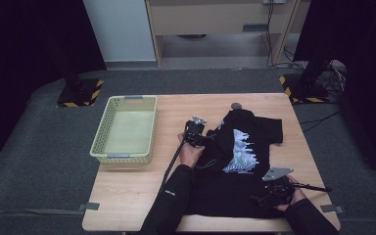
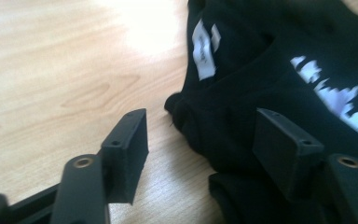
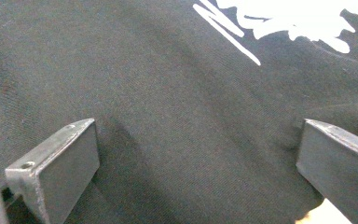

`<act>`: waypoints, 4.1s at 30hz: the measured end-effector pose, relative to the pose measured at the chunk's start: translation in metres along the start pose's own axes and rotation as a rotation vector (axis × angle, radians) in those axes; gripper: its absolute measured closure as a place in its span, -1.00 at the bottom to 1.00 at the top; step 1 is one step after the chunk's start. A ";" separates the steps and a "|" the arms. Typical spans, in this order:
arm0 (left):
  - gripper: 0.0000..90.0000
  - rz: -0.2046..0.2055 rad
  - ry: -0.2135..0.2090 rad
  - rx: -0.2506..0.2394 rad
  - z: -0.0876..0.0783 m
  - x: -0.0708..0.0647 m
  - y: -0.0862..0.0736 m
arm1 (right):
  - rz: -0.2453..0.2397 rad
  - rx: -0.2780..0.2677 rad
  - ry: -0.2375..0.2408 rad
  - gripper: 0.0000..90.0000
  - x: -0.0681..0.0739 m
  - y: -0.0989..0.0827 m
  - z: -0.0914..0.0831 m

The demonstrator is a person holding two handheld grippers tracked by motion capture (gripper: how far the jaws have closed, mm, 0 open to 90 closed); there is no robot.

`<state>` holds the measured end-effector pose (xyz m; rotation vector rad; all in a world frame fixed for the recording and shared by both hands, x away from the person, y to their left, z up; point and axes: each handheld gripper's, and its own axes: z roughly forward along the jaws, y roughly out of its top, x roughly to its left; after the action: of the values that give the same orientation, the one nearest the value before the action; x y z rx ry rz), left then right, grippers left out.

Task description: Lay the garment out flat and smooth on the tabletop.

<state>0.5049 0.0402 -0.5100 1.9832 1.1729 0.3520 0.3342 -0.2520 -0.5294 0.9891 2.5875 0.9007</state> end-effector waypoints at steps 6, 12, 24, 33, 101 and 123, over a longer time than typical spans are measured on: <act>0.18 -0.023 -0.033 0.016 0.006 0.003 -0.003 | 0.001 0.000 0.000 -0.99 0.000 0.000 0.000; 0.81 -0.037 -0.079 0.032 0.009 0.002 -0.004 | 0.000 0.000 0.001 -0.99 0.000 0.000 0.000; 0.89 -0.004 -0.135 -0.071 -0.018 -0.022 0.026 | -0.002 0.000 0.001 -0.99 0.000 0.000 0.000; 0.88 0.077 -0.222 -0.116 -0.014 -0.075 0.048 | -0.001 0.001 0.001 -0.99 0.000 0.000 0.000; 0.70 0.073 -0.167 0.035 0.032 -0.025 -0.004 | -0.002 0.000 0.002 -0.99 0.000 0.001 0.000; 0.86 0.057 -0.192 0.008 -0.012 -0.010 0.022 | -0.001 -0.002 0.001 -0.99 0.000 0.000 0.000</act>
<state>0.5058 0.0323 -0.4843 2.0115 0.9995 0.1816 0.3346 -0.2517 -0.5296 0.9871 2.5871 0.9037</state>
